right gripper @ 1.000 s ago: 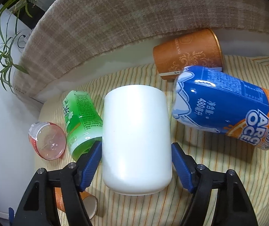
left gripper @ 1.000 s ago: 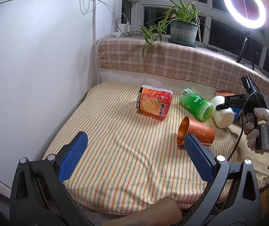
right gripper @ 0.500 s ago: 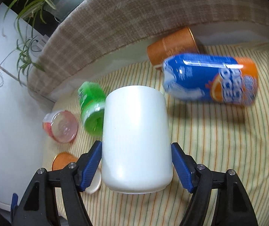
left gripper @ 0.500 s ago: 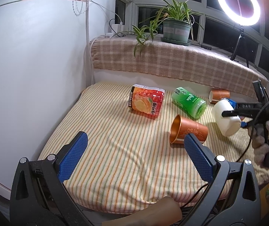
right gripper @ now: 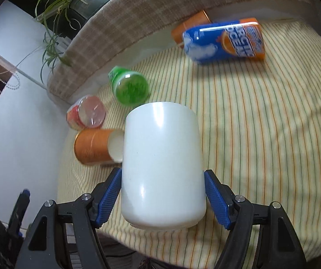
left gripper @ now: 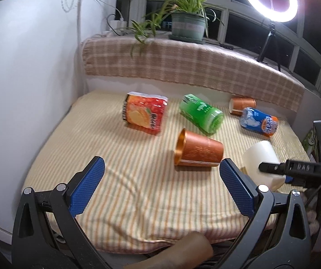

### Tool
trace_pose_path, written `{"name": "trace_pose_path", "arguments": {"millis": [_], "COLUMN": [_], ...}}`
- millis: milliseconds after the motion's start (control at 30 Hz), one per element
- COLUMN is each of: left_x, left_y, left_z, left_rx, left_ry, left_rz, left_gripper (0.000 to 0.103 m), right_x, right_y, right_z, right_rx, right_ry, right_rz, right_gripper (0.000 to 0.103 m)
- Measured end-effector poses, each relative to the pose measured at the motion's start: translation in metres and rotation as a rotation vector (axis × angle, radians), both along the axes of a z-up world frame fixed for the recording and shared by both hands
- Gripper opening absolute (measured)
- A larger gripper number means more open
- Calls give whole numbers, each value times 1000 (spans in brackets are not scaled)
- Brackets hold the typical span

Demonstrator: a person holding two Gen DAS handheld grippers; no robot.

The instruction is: Flip cup upright

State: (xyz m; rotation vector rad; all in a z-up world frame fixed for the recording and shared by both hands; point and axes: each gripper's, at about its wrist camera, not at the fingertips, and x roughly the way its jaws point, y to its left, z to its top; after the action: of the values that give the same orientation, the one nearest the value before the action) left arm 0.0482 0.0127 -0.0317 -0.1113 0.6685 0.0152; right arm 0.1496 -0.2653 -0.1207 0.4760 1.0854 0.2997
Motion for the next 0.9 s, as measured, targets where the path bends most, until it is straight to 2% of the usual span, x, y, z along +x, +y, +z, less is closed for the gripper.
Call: {"name": "trace_pose_path", "arguments": {"millis": [167,400,500,667,767,900], "left_x": [13,31,39,52,60,74], "left_y": [-15,-35,-44,-62,-76,-93], "left_z": [-6,-16,-21,-26,-29,-40], "left_rx": [-52,-147,-196,-268,-317,-392], "left_ry": [41,105,135,187,228,307], "left_rz": [-77,-174,-204,-252,-297,-330], "left_gripper": [103,103,103,103,103,97], "right_x": [-10,-20,-29,-50,-63,-77], "right_y": [1,1,-5,-25,-39,-57], "right_z": [-5,0,9,26,29,28], "right_rx": [-5,-67,-95,-146,-166,-157], "right_ry": [11,-33,-75,-139,-147,-138], "right_rz": [-2,21,21,-9,-46,-90], "right_gripper": [75,77,85,87,87,87]}}
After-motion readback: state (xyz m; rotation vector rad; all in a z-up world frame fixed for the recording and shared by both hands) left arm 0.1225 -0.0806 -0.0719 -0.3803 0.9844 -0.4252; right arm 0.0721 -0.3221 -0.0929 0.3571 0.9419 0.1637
